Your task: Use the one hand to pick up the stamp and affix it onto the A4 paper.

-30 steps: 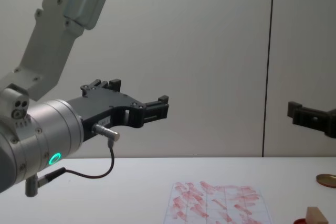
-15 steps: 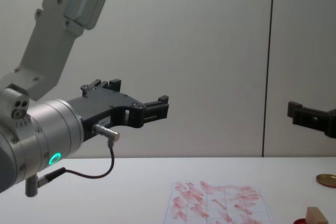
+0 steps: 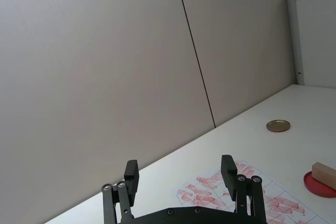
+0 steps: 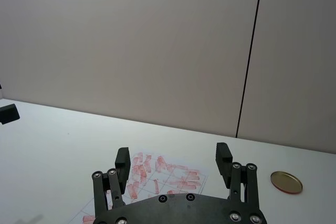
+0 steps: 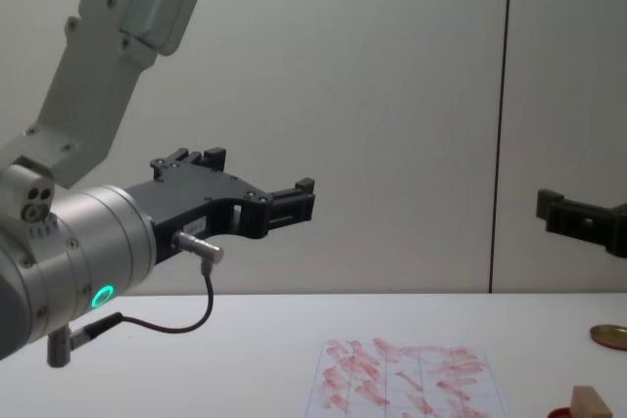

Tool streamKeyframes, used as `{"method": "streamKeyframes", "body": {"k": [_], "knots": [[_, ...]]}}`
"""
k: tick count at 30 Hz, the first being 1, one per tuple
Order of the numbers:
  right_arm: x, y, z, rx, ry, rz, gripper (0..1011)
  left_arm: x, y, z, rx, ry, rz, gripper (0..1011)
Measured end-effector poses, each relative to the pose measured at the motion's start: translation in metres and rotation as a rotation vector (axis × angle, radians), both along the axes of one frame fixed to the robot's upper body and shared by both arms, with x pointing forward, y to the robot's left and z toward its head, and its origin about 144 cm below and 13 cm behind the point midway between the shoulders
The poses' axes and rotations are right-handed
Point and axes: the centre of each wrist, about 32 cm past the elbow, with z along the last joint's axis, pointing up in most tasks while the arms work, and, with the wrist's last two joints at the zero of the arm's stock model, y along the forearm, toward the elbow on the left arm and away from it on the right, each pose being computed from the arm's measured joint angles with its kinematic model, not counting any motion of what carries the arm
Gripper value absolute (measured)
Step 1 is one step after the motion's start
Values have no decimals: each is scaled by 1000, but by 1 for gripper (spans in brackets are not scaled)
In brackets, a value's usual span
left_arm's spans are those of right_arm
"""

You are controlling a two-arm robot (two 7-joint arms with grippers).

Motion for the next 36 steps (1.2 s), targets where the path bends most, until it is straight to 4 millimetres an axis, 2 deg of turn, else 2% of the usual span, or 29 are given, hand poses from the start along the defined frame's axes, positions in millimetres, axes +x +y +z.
{"method": "streamKeyframes", "body": {"k": [22, 36], "knots": [[1, 0, 0, -6, 8, -13, 1001, 0, 0, 0, 0, 0, 0, 993], [15, -1, -8, -50, 104, -117, 1001, 0, 0, 0, 0, 0, 0, 993]]}}
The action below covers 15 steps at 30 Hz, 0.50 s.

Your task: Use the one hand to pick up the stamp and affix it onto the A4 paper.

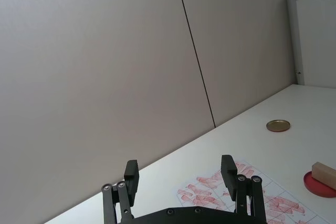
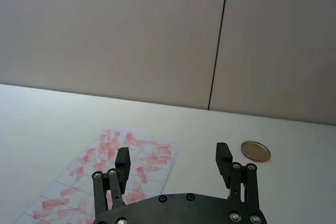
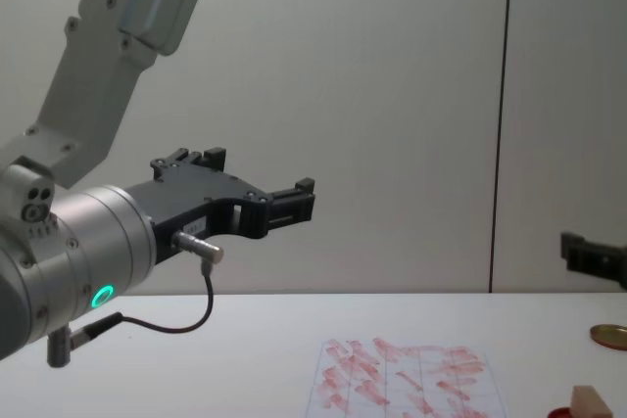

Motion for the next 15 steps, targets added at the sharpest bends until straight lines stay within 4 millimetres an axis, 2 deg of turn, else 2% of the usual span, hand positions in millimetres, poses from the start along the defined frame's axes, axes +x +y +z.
{"method": "streamKeyframes", "body": {"k": [15], "knots": [[22, -1, -19, -20, 122, -106, 1001, 0, 0, 0, 0, 0, 0, 993]]}}
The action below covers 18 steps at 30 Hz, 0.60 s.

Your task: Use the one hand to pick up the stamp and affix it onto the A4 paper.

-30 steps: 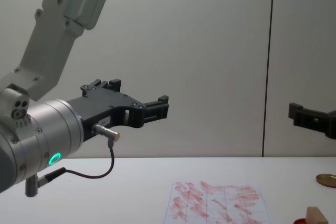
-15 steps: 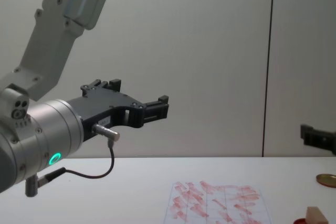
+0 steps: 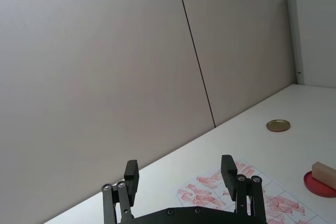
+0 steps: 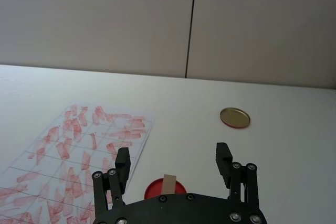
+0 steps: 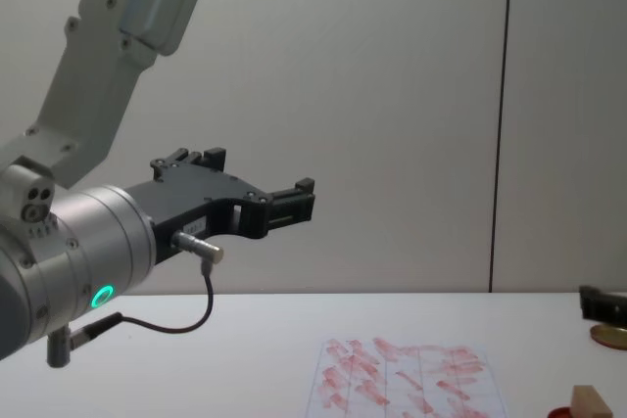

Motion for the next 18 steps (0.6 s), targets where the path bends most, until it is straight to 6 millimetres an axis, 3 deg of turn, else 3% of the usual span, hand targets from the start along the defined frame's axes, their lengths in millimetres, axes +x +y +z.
{"method": "streamKeyframes", "body": {"k": [18], "knots": [[23, 5, -23, 26, 119, -84, 1001, 0, 0, 0, 0, 0, 0, 993]]}}
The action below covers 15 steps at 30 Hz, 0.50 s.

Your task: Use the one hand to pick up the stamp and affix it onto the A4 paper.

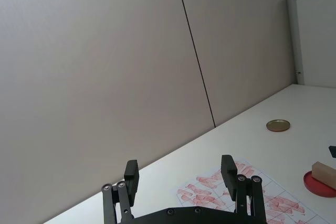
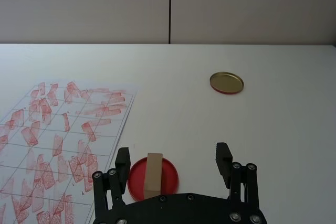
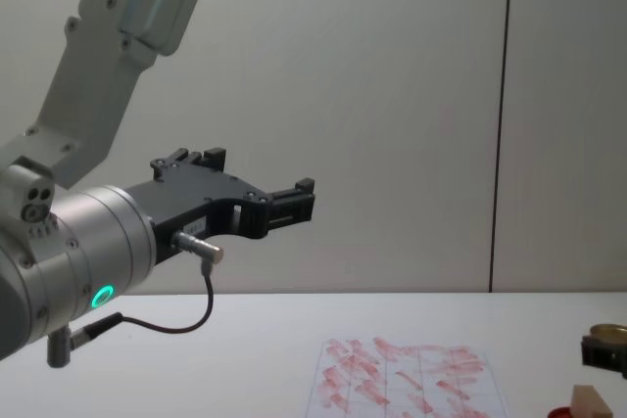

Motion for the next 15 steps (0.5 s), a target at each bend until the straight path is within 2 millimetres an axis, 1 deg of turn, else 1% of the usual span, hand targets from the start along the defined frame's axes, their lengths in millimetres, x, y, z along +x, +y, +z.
{"method": "streamKeyframes", "body": {"k": [15], "knots": [[19, 8, -16, 32, 72, -22, 1001, 0, 0, 0, 0, 0, 0, 993]]}}
